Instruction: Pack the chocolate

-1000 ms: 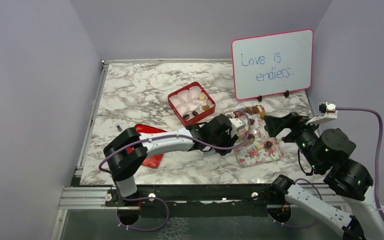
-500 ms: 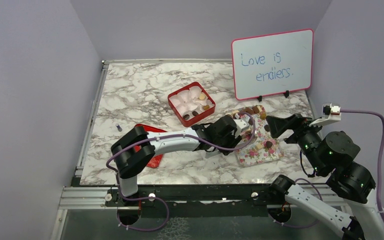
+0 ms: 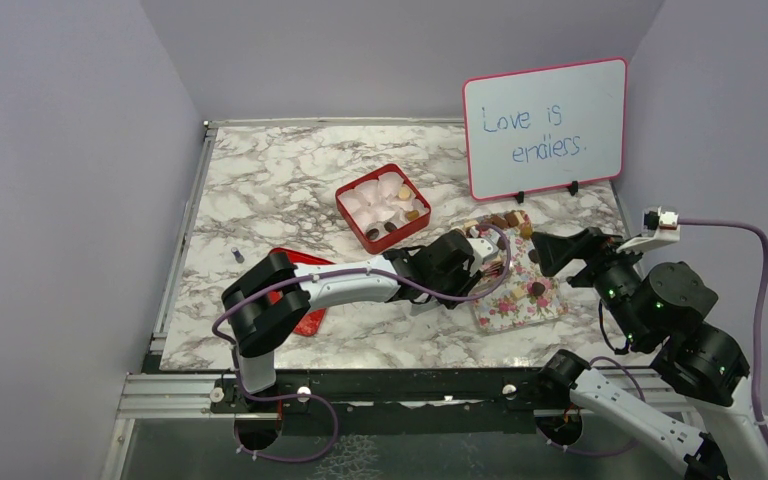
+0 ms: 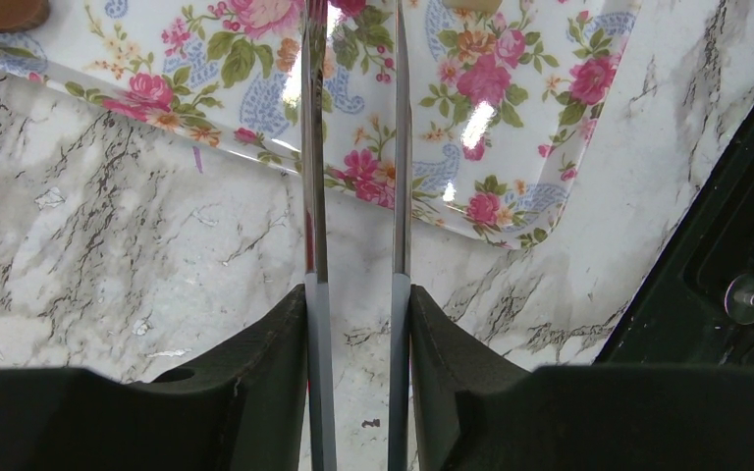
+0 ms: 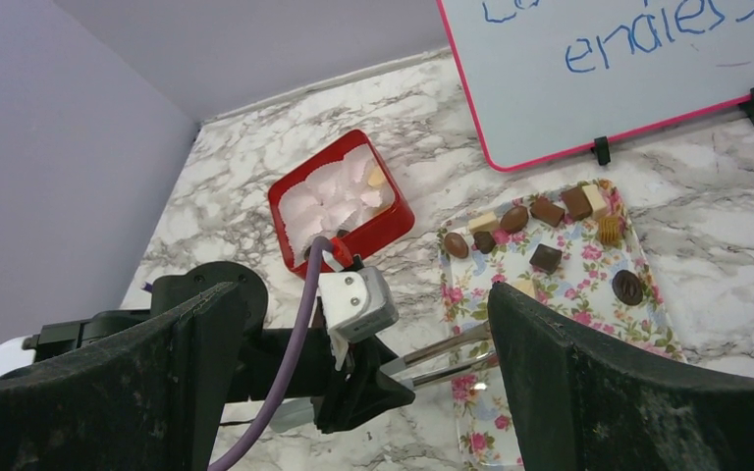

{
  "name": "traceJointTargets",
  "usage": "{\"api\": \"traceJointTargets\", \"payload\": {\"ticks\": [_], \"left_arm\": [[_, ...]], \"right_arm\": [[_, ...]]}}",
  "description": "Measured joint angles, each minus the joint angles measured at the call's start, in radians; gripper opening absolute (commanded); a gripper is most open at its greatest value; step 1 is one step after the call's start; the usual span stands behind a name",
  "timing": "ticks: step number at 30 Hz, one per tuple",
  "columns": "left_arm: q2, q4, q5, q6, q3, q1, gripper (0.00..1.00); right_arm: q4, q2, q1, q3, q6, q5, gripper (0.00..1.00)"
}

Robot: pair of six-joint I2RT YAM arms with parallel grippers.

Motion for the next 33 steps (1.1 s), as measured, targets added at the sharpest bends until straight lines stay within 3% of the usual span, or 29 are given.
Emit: {"api": "traceJointTargets", "payload": {"ticks": [12,21,33], "left_arm": [[-0.021,-0.031,-0.002,-0.035,0.002,0.001,0.29],[-0.127,-0.061,-0.019,-0.071,0.002,0.038,0.29],[-0.304,-0.186,-0.055,-0.110,0.000,0.235,0.29]], "right_arm": [[0.000,0.018,0.000,-0.014,0.005,-0.027,0.98],[0.001,0.027,0.000,-0.050,0.019,-0.053,0.98],[0.015,0.074,0.000,-0.121,0.019,-0.109,0.98]]}}
